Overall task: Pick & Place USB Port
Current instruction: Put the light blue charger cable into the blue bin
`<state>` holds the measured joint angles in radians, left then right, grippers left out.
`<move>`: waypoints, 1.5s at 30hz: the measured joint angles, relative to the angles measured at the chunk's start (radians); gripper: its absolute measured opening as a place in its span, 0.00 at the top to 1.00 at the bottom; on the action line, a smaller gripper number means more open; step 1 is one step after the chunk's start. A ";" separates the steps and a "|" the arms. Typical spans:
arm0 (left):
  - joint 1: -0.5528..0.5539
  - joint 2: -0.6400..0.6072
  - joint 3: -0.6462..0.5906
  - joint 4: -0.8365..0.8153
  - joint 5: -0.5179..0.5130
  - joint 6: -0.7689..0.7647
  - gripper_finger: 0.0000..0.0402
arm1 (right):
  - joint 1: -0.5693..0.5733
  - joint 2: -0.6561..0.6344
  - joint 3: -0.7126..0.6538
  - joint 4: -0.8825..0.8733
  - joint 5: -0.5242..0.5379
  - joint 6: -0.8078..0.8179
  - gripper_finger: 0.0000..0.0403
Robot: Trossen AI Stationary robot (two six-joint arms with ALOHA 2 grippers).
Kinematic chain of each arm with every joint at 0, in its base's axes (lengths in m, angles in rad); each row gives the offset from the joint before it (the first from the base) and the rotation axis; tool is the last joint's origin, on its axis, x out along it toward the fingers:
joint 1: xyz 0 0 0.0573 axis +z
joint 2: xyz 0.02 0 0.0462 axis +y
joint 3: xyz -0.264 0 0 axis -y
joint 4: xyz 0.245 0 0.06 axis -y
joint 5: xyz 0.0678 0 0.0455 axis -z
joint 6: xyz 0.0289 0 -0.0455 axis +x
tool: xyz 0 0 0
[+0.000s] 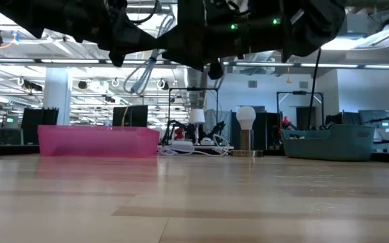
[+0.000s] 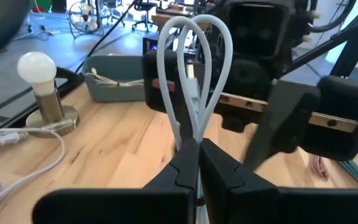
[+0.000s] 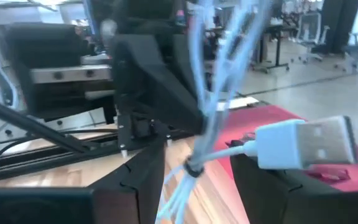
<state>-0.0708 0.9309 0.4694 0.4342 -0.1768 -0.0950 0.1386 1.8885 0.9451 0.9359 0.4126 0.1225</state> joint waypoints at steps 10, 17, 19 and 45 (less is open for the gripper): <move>0.000 0.000 0.000 0.064 0.066 0.000 0.99 | -0.018 0.001 0.000 -0.066 -0.004 0.062 0.57; 0.000 0.000 0.000 0.068 0.066 0.000 0.99 | -0.018 0.001 0.000 -0.037 -0.036 0.052 0.60; 0.000 0.000 0.000 0.068 0.069 0.000 0.99 | -0.018 0.001 0.000 -0.034 -0.048 0.051 0.62; 0.000 0.000 0.000 0.068 0.068 0.000 0.99 | -0.024 0.001 0.000 -0.020 -0.150 0.040 0.86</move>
<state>-0.0708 0.9306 0.4694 0.5022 -0.1093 -0.0948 0.1146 1.8893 0.9451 0.9157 0.2626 0.1628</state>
